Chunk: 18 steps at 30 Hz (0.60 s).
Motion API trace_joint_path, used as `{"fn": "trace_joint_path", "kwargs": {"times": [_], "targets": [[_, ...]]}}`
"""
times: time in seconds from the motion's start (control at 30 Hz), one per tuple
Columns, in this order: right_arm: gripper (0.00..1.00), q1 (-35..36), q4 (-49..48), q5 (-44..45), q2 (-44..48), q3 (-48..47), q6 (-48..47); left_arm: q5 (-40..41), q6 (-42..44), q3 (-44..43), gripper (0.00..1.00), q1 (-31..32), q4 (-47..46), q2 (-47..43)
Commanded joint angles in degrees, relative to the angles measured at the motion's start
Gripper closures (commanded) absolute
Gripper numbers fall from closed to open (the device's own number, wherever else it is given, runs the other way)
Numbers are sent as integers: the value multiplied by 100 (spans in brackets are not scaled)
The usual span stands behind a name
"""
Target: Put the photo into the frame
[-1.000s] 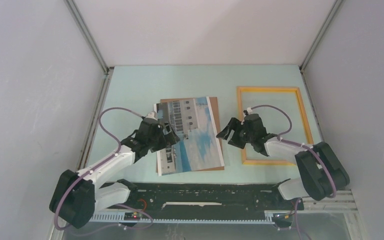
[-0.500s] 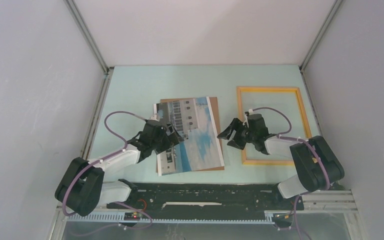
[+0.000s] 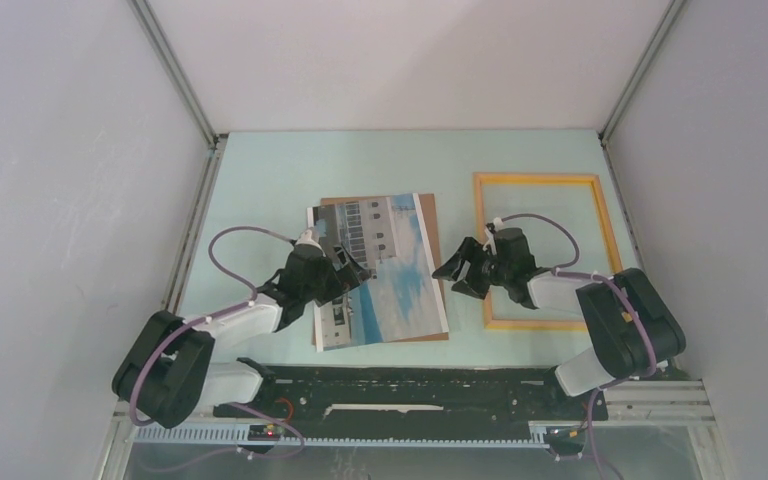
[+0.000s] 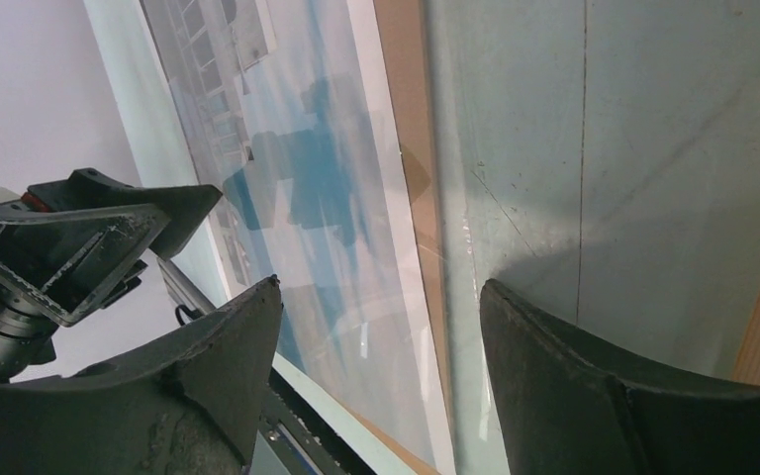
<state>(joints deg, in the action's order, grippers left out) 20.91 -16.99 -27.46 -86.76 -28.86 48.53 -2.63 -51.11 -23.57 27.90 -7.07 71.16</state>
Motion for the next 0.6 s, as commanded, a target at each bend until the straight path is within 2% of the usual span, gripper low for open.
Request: {"fn": "trace_joint_path", "kwargs": {"times": [0.0,0.4,0.57], "targets": [[21,168,-271,-127,277,24,-205,247,-48,484,0,66,-55,319],[23,161,-453,-598,944,378,13,431,-145,661,0,205,-448,597],[24,118,-1337,-1074,1011,741,825,430,-185,698,0,223,-444,487]]}}
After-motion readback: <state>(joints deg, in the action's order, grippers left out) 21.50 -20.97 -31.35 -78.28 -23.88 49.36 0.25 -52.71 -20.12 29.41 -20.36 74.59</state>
